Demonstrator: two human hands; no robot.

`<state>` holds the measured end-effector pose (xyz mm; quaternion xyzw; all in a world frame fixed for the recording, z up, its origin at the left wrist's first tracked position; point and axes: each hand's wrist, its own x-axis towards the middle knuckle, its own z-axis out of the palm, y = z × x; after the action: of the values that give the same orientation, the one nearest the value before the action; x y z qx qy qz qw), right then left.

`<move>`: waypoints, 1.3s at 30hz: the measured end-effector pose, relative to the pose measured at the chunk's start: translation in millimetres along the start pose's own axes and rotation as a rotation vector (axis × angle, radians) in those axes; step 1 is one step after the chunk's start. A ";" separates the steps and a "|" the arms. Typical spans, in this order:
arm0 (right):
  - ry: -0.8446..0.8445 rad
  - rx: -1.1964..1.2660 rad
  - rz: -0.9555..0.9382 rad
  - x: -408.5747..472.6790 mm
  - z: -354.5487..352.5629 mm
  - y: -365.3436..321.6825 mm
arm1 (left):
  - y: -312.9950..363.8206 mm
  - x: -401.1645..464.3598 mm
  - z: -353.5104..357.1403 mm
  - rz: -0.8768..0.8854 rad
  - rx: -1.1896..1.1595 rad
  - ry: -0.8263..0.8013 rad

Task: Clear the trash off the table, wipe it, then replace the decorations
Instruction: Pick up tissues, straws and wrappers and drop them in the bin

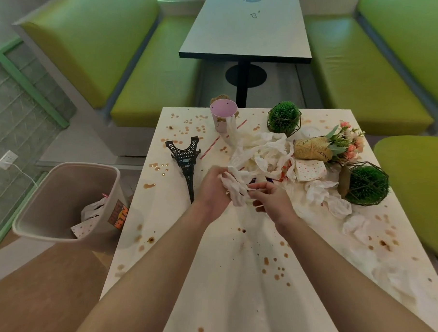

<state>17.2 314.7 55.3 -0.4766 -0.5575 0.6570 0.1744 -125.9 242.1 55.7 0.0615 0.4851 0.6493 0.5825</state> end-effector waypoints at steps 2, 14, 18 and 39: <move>-0.017 -0.045 0.016 -3.6 1.3 5.5 | -3.1 4.5 8.0 -0.004 0.039 0.099; -0.072 -0.332 -0.254 -5.5 -19.6 26.7 | -38.9 12.5 37.5 -0.085 0.199 0.115; -0.043 -0.376 -0.167 -0.8 -26.6 29.2 | -39.0 16.6 41.0 -0.061 0.250 0.133; 0.218 -0.543 -0.056 41.7 -63.2 57.7 | -69.5 24.1 41.7 -0.267 0.405 0.354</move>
<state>66.2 363.9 -9.8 -0.5580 -0.7038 0.4236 0.1178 -58.1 274.7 17.0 -0.0019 0.7025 0.4574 0.5452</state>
